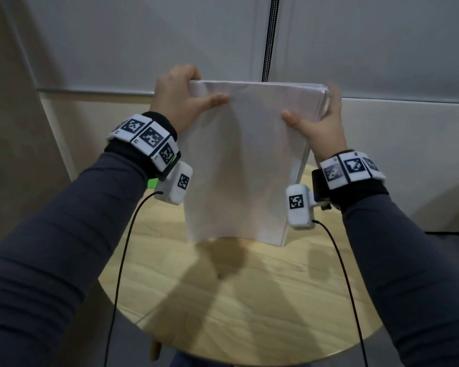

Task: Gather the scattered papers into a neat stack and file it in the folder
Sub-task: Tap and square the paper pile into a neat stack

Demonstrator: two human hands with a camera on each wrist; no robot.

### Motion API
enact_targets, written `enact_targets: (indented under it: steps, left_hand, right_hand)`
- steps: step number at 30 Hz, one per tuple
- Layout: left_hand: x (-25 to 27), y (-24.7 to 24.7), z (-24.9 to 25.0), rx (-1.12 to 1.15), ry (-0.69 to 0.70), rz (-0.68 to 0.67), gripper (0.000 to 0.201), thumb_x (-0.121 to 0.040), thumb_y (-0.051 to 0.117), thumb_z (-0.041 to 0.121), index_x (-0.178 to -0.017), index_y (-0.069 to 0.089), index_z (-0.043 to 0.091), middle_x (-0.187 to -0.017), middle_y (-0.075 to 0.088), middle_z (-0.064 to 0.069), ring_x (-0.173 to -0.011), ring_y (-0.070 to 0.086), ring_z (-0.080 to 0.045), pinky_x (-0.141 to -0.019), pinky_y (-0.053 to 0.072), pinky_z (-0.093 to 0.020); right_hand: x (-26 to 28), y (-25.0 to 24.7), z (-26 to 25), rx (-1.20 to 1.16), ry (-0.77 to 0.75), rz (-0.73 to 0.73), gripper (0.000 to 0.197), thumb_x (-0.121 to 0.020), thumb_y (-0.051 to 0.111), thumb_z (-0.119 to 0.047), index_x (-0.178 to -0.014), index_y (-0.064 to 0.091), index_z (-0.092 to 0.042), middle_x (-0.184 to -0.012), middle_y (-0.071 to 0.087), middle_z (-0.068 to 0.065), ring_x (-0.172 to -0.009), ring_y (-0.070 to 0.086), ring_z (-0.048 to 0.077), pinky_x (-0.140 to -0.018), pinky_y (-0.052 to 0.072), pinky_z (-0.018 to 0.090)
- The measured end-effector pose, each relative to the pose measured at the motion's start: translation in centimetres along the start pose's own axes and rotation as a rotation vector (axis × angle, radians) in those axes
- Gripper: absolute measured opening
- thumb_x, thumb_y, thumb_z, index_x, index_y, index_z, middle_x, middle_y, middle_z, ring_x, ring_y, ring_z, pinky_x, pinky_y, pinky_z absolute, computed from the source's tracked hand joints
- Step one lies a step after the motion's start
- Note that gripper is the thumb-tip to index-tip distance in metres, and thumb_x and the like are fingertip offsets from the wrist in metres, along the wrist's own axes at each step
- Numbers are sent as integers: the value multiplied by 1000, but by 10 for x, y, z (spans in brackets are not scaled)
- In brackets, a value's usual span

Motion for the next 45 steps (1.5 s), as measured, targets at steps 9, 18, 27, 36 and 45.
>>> enact_targets:
  steps: [9,18,27,36,45]
  left_hand:
    - [65,53,-48,978,-363,84,107,-41,84,47,-128,39,4,-104,60,5,-81,64,6,-75,53,-13]
    - [111,100,-75,979,-575,-95,25,-58,86,15,-77,70,17,-59,72,15,-56,66,4,-54,51,-11]
    - [104,92,-63,937,-565,96,19,-71,79,7,-87,69,7,-58,69,15,-50,61,10,-52,50,-9]
    - [119,110,-98,1027,-577,-220,49,-48,81,21,-93,65,13,-75,76,8,-71,71,-5,-74,58,-20]
    - [126,119,-105,1018,-605,-317,45,-48,85,18,-89,67,16,-75,77,7,-71,71,-7,-76,57,-24]
  right_hand:
    - [12,9,61,-393,222,-238,73,-18,93,-42,-81,71,-11,-71,76,-1,-66,72,13,-62,58,24]
    - [51,15,107,-208,388,-188,45,-46,90,-24,-86,73,-13,-83,76,5,-86,71,30,-81,55,39]
    - [47,21,99,-210,335,-106,19,-65,82,-12,-81,72,-15,-89,74,9,-91,70,32,-86,54,42]
    - [51,28,124,-151,497,-220,85,-27,90,-52,-99,69,-11,-97,74,12,-92,70,32,-87,55,42]
    - [54,25,143,-35,607,-270,79,-41,90,-49,-106,68,-10,-103,73,9,-99,68,31,-99,48,49]
Point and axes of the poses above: each hand's wrist, its own x-axis away from the middle knuckle, its own y-axis out of the palm, z = x × y, the point moved 4 cm from there along -x, towards the middle knuckle
